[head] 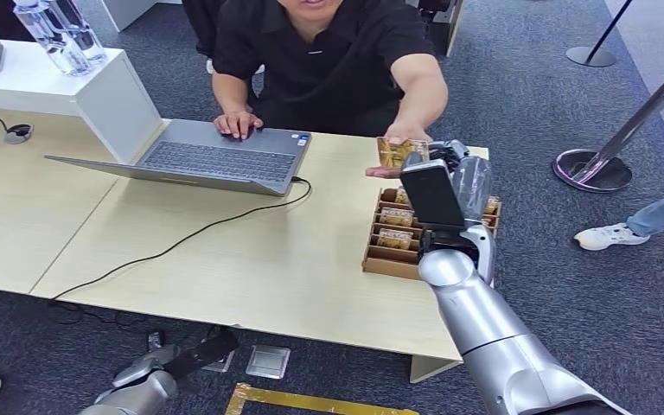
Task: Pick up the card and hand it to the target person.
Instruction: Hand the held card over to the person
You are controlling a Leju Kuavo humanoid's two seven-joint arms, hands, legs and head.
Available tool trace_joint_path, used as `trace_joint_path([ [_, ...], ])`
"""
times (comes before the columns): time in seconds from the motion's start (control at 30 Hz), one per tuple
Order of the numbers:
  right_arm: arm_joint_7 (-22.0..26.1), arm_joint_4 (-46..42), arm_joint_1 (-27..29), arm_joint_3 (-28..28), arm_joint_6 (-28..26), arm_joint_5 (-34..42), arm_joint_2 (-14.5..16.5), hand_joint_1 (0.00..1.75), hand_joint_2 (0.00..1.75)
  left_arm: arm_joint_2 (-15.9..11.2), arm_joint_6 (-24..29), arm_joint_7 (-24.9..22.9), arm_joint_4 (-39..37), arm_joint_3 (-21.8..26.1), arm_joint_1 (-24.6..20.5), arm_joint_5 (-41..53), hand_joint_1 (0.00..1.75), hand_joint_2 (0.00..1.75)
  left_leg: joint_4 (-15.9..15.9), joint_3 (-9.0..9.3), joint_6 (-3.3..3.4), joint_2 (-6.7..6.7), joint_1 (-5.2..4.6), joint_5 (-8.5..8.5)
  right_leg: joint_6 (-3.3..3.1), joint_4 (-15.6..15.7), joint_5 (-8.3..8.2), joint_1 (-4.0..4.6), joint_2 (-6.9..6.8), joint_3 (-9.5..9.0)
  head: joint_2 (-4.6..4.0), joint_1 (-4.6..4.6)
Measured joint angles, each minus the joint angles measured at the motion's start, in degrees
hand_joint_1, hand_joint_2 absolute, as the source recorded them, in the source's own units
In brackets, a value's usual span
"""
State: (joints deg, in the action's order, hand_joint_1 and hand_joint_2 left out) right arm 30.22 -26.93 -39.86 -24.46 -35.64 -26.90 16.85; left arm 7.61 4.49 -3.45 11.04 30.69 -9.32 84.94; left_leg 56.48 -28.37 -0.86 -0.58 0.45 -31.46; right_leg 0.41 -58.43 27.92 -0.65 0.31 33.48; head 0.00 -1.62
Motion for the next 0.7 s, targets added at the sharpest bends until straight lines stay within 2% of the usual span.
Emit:
trace_joint_path([
  [0.07,0.3,0.0,0.0,0.0,-0.6,0.3,0.0,0.0,0.0,0.0,0.2,0.1,0.0,0.0,0.0,-0.2,0.0,0.0,0.0,0.0,0.0,0.0,0.0,0.0,0.0,0.0,0.0,0.0,0.0,0.0,0.0,0.0],
  [0.47,1.6,-0.4,0.1,0.1,-3.3,1.0,-0.4,0.0,0.0,0.0,-0.3,-0.7,0.0,0.0,0.0,-0.2,0.0,0.0,0.0,0.04,0.0,0.0,0.0,0.0,0.0,0.0,0.0,0.0,0.0,0.0,0.0,0.0],
  [0.7,3.6,-3.3,2.3,5.9,-4.4,-4.9,-1.3,0.0,0.0,0.0,0.0,-0.7,0.0,0.1,0.2,-0.7,0.0,0.0,0.0,0.02,0.0,0.0,0.0,0.0,0.0,0.0,0.0,0.0,0.0,-0.01,0.0,0.04],
])
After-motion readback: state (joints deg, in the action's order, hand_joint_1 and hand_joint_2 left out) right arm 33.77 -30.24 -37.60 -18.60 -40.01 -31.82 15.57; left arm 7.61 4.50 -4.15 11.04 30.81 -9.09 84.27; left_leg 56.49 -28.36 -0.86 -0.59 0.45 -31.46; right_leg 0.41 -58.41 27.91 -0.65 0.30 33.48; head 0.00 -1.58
